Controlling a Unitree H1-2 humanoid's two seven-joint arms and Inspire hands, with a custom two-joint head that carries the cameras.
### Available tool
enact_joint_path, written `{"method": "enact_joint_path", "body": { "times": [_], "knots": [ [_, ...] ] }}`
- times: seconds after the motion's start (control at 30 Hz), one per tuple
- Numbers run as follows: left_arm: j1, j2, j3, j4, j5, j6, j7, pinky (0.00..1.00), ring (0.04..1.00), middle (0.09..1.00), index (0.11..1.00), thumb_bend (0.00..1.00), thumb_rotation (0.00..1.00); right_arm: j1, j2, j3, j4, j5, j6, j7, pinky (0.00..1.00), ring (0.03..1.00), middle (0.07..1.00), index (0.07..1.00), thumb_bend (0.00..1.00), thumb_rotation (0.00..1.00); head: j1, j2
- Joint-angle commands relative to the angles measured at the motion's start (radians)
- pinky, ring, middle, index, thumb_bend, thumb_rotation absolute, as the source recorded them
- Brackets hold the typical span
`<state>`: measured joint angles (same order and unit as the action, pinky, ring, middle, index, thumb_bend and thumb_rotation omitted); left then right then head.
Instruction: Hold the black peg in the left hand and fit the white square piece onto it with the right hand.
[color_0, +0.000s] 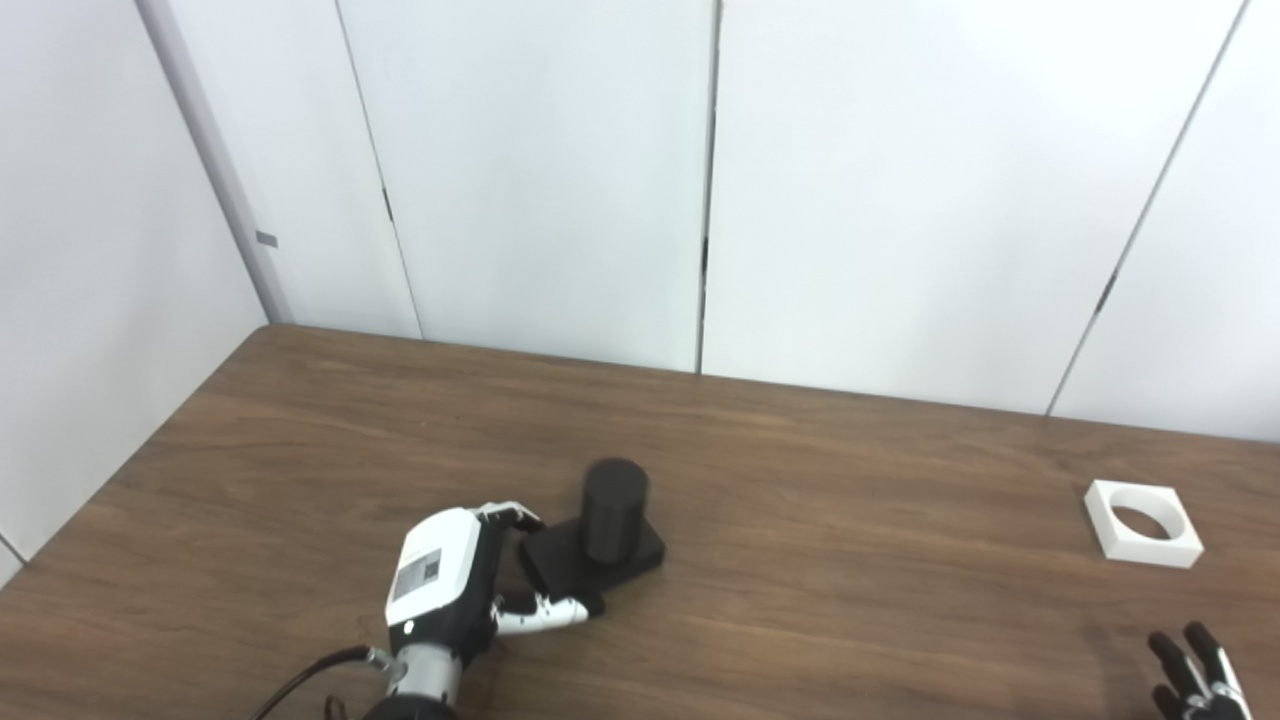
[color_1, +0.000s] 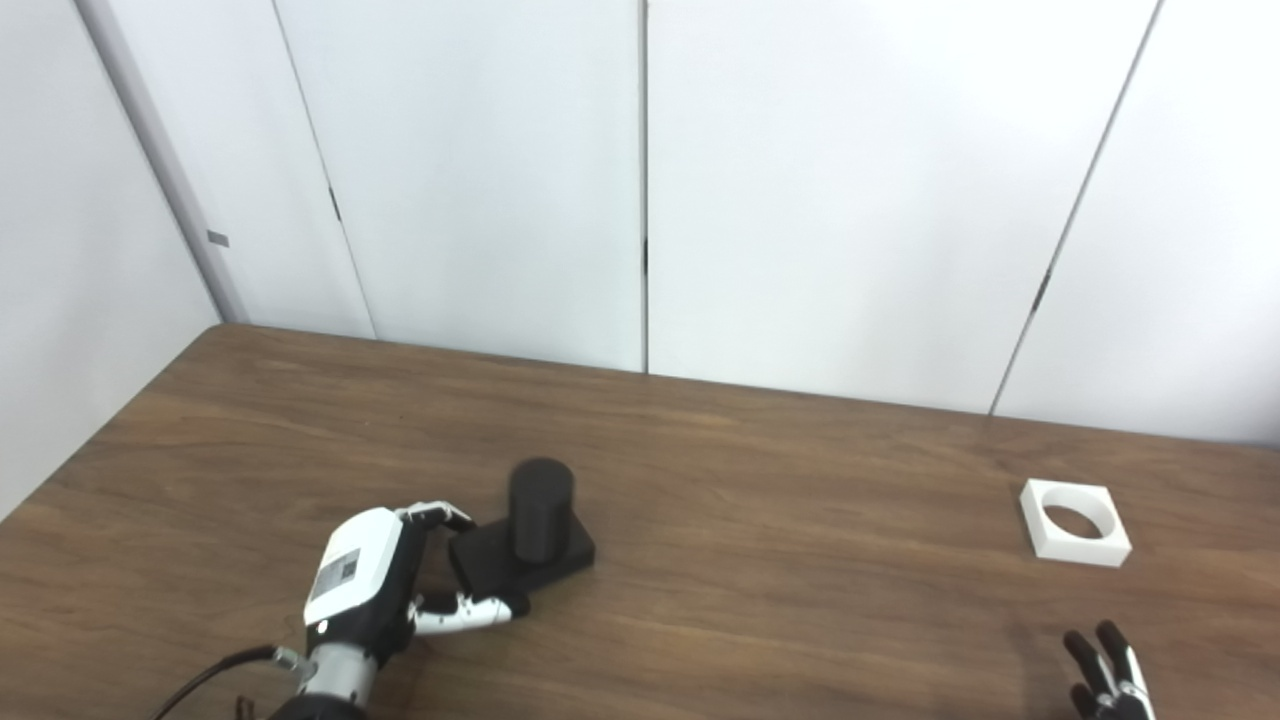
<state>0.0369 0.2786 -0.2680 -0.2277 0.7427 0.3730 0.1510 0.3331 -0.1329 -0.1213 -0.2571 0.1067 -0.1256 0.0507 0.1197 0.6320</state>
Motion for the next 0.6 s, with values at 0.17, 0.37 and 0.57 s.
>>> {"method": "enact_joint_path", "body": {
  "times": [0.17, 0.37, 0.57],
  "knots": [
    [0.069, -0.003, -0.064, -0.097, -0.019, -0.094, -0.106, 0.62, 0.724, 0.731, 0.489, 0.51, 0.05, 0.012, 0.029, 0.021, -0.084, -0.003, 0.019, -0.017, 1.0, 1.0, 0.955, 1.0, 0.49, 0.91, -0.047, 0.038],
    [0.105, 0.006, -0.12, -0.107, -0.093, -0.241, -0.156, 0.58, 0.7, 0.729, 0.488, 0.51, 0.04, 0.017, 0.034, 0.026, -0.109, -0.021, 0.048, -0.032, 1.0, 0.996, 0.943, 1.0, 0.45, 0.9, -0.092, 0.069],
    [0.111, 0.015, -0.166, -0.069, -0.117, -0.352, -0.191, 0.6, 0.718, 0.715, 0.487, 0.52, 0.05, 0.021, 0.038, 0.035, -0.13, -0.028, 0.087, -0.045, 1.0, 1.0, 0.944, 1.0, 0.47, 0.89, -0.13, 0.091]
  ]
}}
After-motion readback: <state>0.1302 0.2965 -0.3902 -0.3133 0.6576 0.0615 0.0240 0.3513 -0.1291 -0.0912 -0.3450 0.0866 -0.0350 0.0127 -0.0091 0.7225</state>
